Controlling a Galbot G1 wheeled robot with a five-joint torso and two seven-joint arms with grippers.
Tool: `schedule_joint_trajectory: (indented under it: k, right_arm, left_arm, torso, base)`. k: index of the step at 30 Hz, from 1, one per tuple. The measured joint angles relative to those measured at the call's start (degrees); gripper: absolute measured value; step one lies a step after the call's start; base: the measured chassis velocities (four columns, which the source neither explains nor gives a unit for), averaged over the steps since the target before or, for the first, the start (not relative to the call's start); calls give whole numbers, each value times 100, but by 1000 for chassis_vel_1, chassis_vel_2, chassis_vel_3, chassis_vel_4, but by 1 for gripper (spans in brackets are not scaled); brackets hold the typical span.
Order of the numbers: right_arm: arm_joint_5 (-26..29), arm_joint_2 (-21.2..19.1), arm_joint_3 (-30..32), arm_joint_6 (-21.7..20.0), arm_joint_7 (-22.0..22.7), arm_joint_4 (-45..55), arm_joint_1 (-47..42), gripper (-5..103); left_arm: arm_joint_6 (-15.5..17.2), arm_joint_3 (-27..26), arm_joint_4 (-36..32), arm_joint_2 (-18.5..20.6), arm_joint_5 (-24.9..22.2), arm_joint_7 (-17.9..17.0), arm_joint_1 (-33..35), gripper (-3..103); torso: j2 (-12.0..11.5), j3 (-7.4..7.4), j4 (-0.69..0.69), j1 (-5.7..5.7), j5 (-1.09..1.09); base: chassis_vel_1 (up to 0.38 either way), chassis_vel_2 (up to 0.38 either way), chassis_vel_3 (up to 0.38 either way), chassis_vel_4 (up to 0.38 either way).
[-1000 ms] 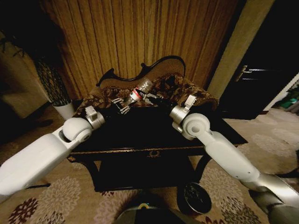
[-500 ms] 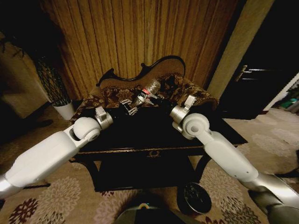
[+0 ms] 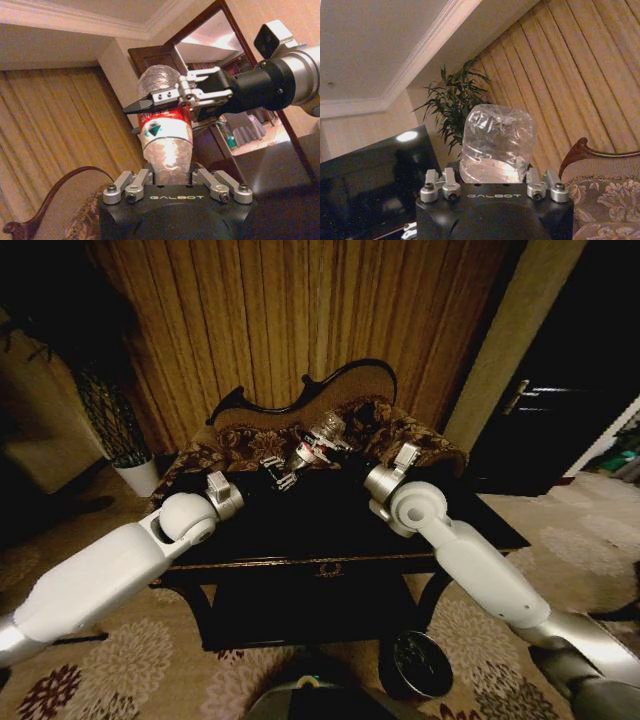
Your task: Move to the front of the table and place the trash on the table into the trash bin.
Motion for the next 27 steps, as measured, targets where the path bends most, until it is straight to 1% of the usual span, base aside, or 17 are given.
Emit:
schedule_joint_trajectory:
  k: [1, 2, 4, 7, 8, 9, 11, 12, 14, 15, 16, 17, 20, 21, 23, 24, 27]
  right_arm:
    - [-1, -1, 0, 0, 0, 0, 0, 57]
    - [-4, -4, 0, -1, -1, 0, -2, 50]
    - [-8, -8, 0, -2, -1, 1, -8, 50]
    - [-22, -28, 1, -2, -1, 21, -36, 41]
    - [-22, -28, 1, -2, -1, 21, -36, 41]
    - [-22, -37, 2, -2, -2, 32, -40, 38]
    - [-21, -45, 6, -2, -8, 51, -41, 33]
    - [-21, -45, 6, -2, -8, 51, -41, 33]
    - [-18, -48, 9, -2, -17, 73, -47, 29]
    - [-18, -48, 10, -2, -17, 76, -52, 27]
    - [-18, -48, 13, -1, -17, 77, -55, 27]
    - [-18, -48, 13, -1, -17, 77, -55, 27]
    - [-23, -44, 26, 5, -19, 83, -79, 24]
    - [-23, -44, 26, 5, -19, 83, -79, 24]
    - [-25, -45, 26, 6, -20, 83, -82, 24]
    - [-25, -47, 26, 5, -22, 83, -82, 24]
    - [-25, -60, 30, 5, -25, 84, -84, 24]
  left_arm:
    - [0, -2, 1, 1, 2, 1, 4, 29]
    - [0, -8, 2, 4, 7, 15, 12, 29]
    - [0, -14, 4, 7, 10, 38, 16, 29]
    - [0, -36, 1, 11, 26, 83, 40, 29]
    - [0, -36, 1, 11, 26, 83, 40, 29]
    - [0, -71, -10, 14, 45, 94, 71, 26]
    - [-13, -96, -20, 18, 95, 98, 117, 35]
    - [-13, -96, -20, 18, 95, 98, 117, 35]
    - [-101, -132, -6, 31, 241, 110, 188, 46]
    - [-124, -136, -1, 38, 260, 108, 204, 46]
    - [-138, -137, 1, 42, 270, 101, 217, 51]
    - [-138, -137, 1, 42, 270, 101, 217, 51]
    - [-199, -148, 37, 53, 293, 54, 236, 68]
    - [-199, -148, 37, 53, 293, 54, 236, 68]
    - [-225, -159, 44, 56, 298, 99, 237, 78]
    - [-236, -160, 44, 60, 298, 114, 239, 78]
    - [-268, -171, 42, 74, 302, 186, 259, 89]
  torso:
    - [0, 0, 0, 0, 0]
    - [0, 0, 0, 0, 0]
    - [0, 0, 0, 0, 0]
    - [0, 0, 0, 0, 0]
    - [0, 0, 0, 0, 0]
    - [0, 0, -1, 0, 0]
    - [0, 0, 0, 0, 0]
    - [0, 0, 0, 0, 0]
    - [0, 0, 0, 0, 0]
    - [0, 0, 0, 0, 0]
    - [0, 0, 0, 0, 0]
    - [0, 0, 0, 0, 0]
    - [0, 0, 0, 0, 0]
    - [0, 0, 0, 0, 0]
    - [0, 0, 0, 0, 0]
    - [0, 0, 0, 0, 0]
    - [0, 0, 0, 0, 0]
  base:
    - [0, 0, 0, 0]
    - [0, 0, 0, 0]
    - [0, 0, 0, 0]
    - [0, 0, 0, 0]
    - [0, 0, 0, 0]
    - [0, 0, 0, 0]
    - [0, 0, 0, 0]
    - [0, 0, 0, 0]
    - [0, 0, 0, 0]
    - [0, 0, 0, 0]
    - [0, 0, 0, 0]
    - [0, 0, 0, 0]
    - [0, 0, 0, 0]
    - [0, 0, 0, 0]
    - [0, 0, 0, 0]
    - [0, 0, 0, 0]
    - [0, 0, 0, 0]
